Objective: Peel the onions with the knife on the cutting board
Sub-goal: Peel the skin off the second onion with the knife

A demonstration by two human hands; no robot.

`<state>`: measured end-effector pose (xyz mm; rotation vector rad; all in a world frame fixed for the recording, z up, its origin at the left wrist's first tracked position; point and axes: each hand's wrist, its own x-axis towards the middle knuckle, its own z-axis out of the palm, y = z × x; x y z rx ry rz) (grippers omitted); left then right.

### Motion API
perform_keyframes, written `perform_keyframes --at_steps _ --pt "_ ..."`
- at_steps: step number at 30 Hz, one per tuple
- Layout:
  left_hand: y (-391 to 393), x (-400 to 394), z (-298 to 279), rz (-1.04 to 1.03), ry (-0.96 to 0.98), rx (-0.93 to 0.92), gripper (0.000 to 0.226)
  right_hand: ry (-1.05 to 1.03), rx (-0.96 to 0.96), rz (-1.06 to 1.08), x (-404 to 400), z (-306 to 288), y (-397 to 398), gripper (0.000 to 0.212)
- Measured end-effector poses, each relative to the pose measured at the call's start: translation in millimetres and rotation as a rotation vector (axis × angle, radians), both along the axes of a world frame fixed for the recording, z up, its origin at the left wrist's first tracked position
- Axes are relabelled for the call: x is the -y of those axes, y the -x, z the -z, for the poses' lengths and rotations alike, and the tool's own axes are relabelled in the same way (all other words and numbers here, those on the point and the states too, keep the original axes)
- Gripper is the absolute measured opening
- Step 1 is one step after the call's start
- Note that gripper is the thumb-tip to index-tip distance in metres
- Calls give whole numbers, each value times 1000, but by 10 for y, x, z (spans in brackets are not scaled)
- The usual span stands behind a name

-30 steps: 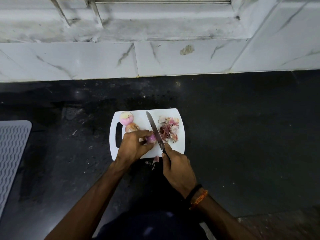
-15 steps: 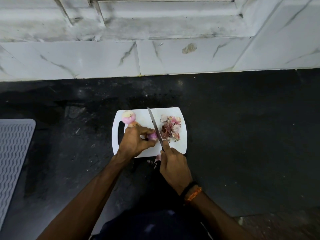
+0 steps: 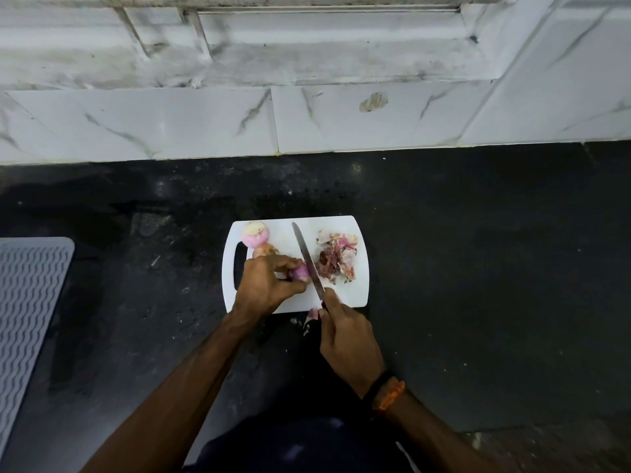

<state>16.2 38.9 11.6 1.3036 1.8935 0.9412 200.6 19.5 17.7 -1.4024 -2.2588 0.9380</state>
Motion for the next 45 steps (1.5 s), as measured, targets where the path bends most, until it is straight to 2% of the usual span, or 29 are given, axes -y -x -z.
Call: perform_keyframes --at_steps 3,9,16,28,34,38,42,45 --pt "-20 -6 -4 2 -1 -1 34 -21 -1 -12 9 23 -94 48" --pt "-33 -46 -24 29 -31 -37 26 -42 140 -69 -148 17 65 51" --pt "-18 -5 31 25 -35 7 31 0 83 -24 -121 -12 37 47" --pt "-49 37 82 -24 -26 49 33 55 321 -80 -108 23 123 55" --pt "-89 84 161 -50 -56 48 31 129 348 -75 47 -94 50 57" --pt "-116 108 224 -2 -112 -58 25 113 338 -66 -4 -85 57 55" --pt "-144 110 270 86 -136 -313 27 87 307 -66 -48 -42 94 53" --pt "-171 105 244 84 -104 -351 32 66 288 -62 -55 -4 85 52"
